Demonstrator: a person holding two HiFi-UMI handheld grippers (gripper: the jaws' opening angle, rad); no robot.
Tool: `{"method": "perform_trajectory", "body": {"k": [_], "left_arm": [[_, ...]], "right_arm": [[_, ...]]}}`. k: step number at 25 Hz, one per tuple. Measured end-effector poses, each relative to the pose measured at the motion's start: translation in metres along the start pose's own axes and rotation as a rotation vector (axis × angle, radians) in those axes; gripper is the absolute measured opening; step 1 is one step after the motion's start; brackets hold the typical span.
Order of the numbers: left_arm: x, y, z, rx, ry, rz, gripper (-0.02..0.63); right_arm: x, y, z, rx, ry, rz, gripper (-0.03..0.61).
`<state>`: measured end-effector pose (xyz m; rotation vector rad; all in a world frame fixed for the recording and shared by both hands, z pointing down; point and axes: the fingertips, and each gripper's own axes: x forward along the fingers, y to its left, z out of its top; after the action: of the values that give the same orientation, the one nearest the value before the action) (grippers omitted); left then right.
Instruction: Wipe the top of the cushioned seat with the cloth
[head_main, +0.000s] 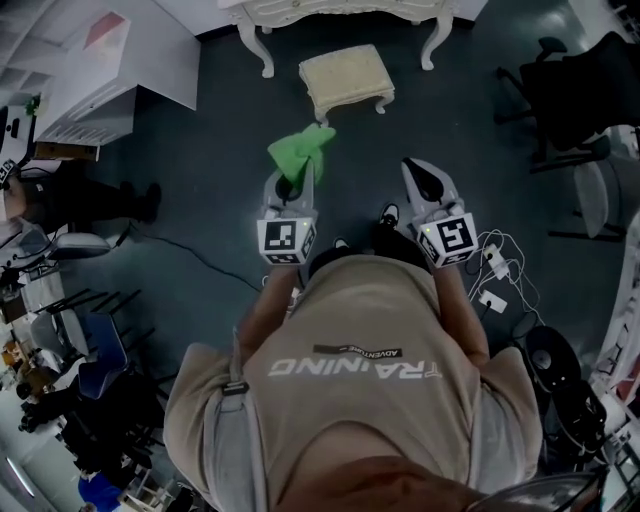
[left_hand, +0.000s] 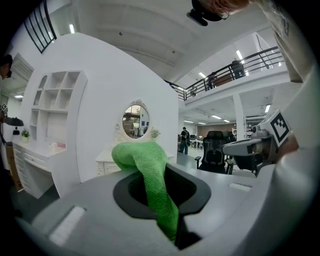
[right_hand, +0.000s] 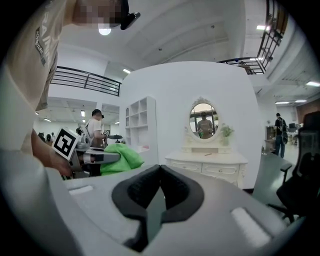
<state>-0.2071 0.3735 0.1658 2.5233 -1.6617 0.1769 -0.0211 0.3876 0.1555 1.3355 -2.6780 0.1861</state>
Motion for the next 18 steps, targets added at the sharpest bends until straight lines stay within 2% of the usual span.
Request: {"method": "perform_trajectory", "body": {"k": [9,15,18], "left_arm": [[0.077,-0.022,0.04,0.048,-0.002,0.095,0.048],[0.117,-0.043,0.033,0.009,0.028,0.178,0.048],[0.137,-0.056,0.03,0.008,0.04,0.19,0.048]], "right_arm": [[0.023,-0.099,0.005,0.039,-0.023,0.085,0.002],[0.035,-0.149,-0.007,0.027,0.006,0.155,0.002],[0.042,-0.172,-0.006,-0.003,0.005,0.176,0.002]]}}
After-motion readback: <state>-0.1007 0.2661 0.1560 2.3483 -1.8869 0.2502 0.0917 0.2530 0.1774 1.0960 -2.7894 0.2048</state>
